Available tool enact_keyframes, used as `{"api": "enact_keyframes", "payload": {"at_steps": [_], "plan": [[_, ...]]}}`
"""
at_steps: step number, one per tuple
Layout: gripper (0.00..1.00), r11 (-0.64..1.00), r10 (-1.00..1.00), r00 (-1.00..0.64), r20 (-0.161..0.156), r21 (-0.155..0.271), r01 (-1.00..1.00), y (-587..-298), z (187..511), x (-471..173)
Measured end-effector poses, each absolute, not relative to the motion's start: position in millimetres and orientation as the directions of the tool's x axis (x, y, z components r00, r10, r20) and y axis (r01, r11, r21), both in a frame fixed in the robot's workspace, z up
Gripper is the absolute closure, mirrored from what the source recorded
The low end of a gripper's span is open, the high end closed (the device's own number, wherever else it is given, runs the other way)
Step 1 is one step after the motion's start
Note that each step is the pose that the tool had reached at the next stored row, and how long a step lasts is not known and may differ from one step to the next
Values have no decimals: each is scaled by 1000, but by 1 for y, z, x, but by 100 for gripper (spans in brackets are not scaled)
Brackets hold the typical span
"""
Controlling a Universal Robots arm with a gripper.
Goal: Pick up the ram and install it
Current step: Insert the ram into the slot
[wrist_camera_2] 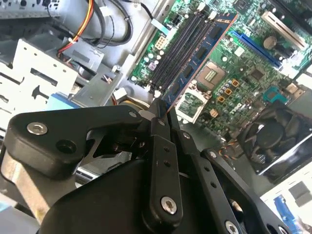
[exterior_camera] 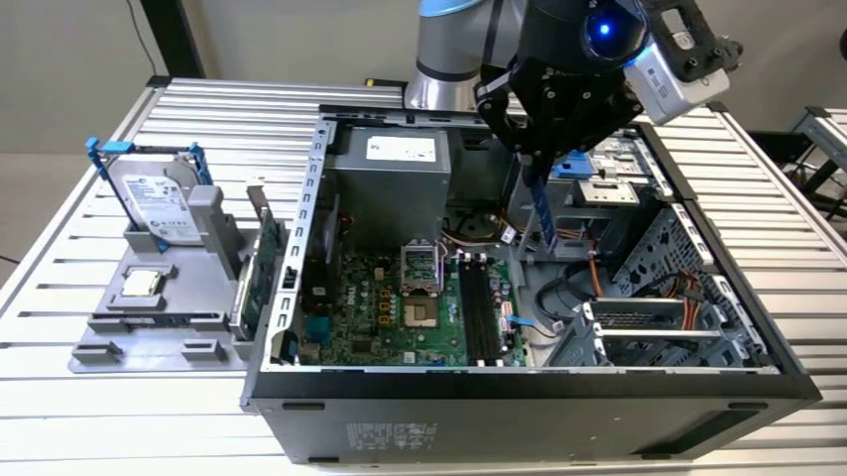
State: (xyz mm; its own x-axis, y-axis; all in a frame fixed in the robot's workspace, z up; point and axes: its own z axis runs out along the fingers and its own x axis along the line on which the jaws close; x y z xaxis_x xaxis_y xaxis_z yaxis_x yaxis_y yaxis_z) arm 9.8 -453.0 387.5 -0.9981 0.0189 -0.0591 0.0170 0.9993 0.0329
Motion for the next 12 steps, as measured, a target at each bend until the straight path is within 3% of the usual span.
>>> {"api": "enact_keyframes", "payload": {"at_steps": [12], "plan": [[100, 997, 65, -996, -58, 33, 63, -453, 386, 11]]}}
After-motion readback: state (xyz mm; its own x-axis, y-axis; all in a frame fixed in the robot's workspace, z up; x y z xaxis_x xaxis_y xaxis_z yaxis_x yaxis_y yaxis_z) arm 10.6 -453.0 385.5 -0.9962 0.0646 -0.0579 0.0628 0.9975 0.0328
